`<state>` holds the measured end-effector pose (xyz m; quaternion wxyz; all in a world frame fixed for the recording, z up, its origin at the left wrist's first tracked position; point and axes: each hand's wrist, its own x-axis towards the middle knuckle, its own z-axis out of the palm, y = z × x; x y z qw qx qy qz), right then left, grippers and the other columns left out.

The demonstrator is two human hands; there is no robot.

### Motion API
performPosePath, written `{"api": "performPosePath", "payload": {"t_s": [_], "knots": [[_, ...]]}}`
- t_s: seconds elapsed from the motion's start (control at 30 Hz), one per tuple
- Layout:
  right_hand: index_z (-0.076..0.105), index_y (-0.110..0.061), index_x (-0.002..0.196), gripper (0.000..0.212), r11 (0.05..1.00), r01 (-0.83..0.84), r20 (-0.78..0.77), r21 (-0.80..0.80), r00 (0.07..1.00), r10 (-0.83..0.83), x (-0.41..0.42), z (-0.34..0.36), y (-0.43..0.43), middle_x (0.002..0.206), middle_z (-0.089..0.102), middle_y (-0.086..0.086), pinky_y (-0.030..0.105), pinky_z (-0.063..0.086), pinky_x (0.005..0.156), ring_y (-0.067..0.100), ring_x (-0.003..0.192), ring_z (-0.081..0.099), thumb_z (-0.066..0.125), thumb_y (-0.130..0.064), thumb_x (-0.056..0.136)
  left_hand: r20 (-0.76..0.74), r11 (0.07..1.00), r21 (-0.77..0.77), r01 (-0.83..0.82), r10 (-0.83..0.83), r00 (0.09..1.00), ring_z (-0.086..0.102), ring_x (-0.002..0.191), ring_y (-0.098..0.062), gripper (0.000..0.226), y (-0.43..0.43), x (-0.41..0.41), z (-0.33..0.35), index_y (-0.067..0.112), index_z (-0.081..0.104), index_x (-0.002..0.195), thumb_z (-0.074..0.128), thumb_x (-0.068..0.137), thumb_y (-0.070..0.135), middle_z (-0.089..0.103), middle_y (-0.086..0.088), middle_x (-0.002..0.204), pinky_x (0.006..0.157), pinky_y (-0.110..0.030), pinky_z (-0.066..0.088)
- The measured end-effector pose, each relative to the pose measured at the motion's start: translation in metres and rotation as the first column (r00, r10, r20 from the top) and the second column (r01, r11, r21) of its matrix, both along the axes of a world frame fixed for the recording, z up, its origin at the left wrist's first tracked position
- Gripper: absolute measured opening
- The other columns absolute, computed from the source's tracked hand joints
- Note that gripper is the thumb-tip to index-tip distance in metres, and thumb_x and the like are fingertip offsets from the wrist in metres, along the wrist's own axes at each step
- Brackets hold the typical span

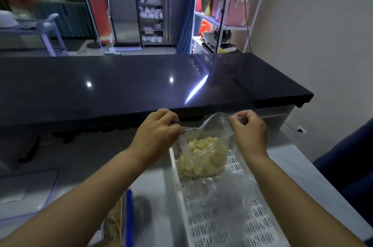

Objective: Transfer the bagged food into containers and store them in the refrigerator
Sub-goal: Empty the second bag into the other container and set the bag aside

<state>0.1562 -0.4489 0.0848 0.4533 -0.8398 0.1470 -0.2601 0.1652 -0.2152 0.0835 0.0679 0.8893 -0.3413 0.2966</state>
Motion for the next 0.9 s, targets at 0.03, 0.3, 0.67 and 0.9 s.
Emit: {"api": "performPosePath", "payload": {"t_s": [0.03,0.3,0.67,0.9], "knots": [[0.061,-0.022,0.078,0.008,1.0,-0.024,0.013,0.01,1.0,0.024,0.005,0.003,-0.002,0.076,0.063,-0.005,0.03,0.048,0.06,0.014,0.072,0.06,0.064,-0.026,0.084,-0.016,1.0,-0.023,0.0,-0.001,1.0,0.061,0.092,-0.028,0.011,-0.003,0.001,0.006,0.016,0.072,0.079,0.078,0.069,0.016,0.067,-0.004,0.09,0.074,-0.035,0.051],[0.067,-0.021,0.063,0.018,0.927,-0.345,0.145,0.149,0.935,0.324,0.033,0.045,0.011,0.059,0.064,-0.008,0.013,0.045,0.053,-0.002,0.053,0.055,0.069,-0.007,0.074,-0.374,0.913,-0.405,-0.058,-0.108,0.921,0.059,0.089,-0.015,0.004,-0.04,0.017,0.06,0.02,0.065,0.083,0.068,0.08,0.019,0.068,0.004,0.089,0.077,-0.04,0.049],[0.064,-0.009,0.089,0.015,0.73,-0.681,0.413,0.054,0.681,0.605,0.024,0.132,0.049,0.074,0.065,0.013,0.03,0.056,0.066,0.02,0.066,0.062,0.07,0.0,0.078,-0.404,0.567,-0.811,-0.144,-0.365,0.839,0.063,0.078,-0.024,0.011,-0.042,0.012,0.121,0.019,0.055,0.081,0.065,0.084,0.023,0.066,-0.013,0.085,0.07,-0.035,0.052],[0.06,-0.018,0.1,0.018,0.552,-0.824,0.454,0.128,0.544,0.706,0.019,0.119,0.089,0.091,0.065,0.021,0.042,0.055,0.08,0.036,0.088,0.064,0.063,-0.008,0.087,-0.376,0.495,-0.851,-0.176,-0.341,0.862,0.064,0.068,-0.019,0.008,0.004,-0.018,0.137,0.007,0.049,0.089,0.058,0.089,0.009,0.063,-0.01,0.074,0.064,-0.028,0.056]]}}
